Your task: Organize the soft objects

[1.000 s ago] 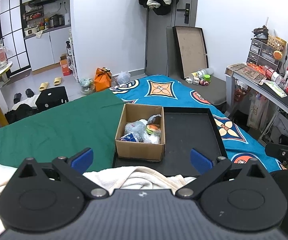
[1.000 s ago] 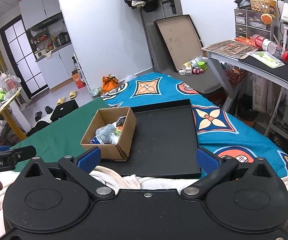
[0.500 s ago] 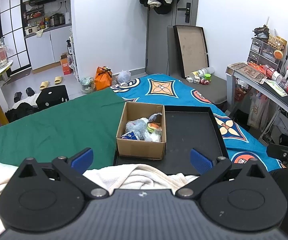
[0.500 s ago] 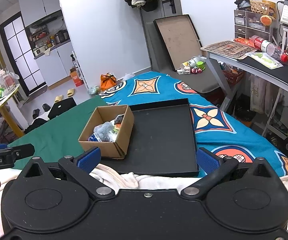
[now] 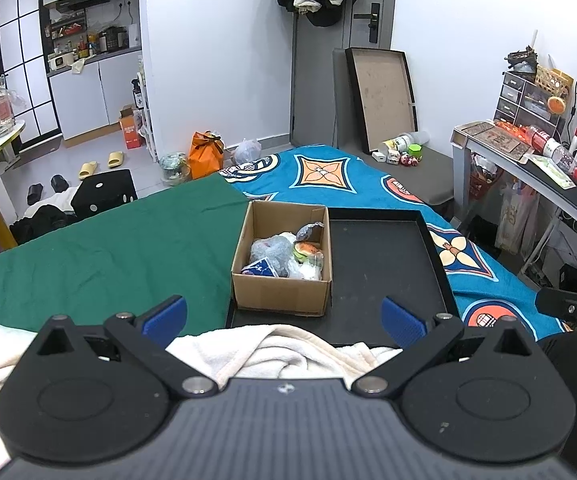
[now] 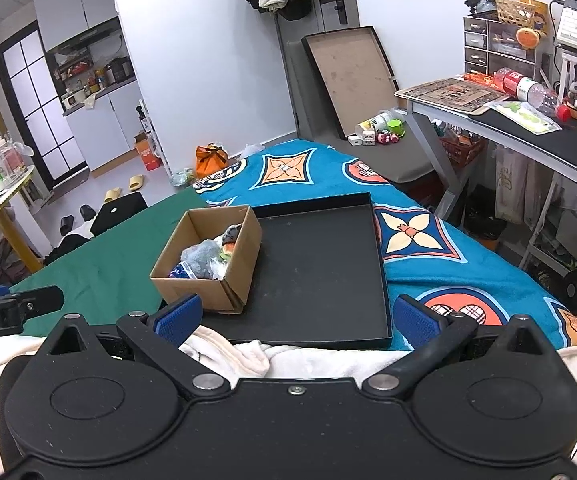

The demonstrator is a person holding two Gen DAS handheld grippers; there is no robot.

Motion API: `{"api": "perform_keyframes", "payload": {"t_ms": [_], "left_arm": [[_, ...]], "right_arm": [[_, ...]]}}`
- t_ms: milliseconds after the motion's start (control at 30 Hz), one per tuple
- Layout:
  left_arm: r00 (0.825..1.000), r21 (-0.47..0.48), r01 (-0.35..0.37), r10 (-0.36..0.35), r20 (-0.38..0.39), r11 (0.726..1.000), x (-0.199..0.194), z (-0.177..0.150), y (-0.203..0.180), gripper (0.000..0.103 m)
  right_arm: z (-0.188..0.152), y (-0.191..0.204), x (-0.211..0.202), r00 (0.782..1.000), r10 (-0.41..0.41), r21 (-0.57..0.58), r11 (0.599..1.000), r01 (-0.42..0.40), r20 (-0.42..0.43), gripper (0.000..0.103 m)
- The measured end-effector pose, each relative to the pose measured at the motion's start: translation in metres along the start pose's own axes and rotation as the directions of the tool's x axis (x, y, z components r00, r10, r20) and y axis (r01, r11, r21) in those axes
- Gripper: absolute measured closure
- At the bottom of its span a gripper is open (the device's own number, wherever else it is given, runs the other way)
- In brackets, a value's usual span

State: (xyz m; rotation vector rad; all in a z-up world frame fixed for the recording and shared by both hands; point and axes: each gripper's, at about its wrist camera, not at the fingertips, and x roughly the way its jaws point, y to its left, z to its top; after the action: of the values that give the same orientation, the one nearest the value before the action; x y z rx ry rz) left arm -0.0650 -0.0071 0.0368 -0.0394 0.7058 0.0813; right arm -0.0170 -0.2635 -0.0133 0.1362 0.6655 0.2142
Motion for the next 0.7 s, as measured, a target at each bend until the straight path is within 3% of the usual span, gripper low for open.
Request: {"api": "perform_keyframes", "payload": {"t_ms": [700], "left_arm": [[1.000, 0.021, -0.009, 0.010, -0.018, 1.000, 0.0038, -0.0004, -0.0075, 0.001]], "right_arm": [[-0.0026, -0.0077, 0.0053, 1.000, -0.005, 0.006, 1.000, 0.005, -0.011, 0.000]]}}
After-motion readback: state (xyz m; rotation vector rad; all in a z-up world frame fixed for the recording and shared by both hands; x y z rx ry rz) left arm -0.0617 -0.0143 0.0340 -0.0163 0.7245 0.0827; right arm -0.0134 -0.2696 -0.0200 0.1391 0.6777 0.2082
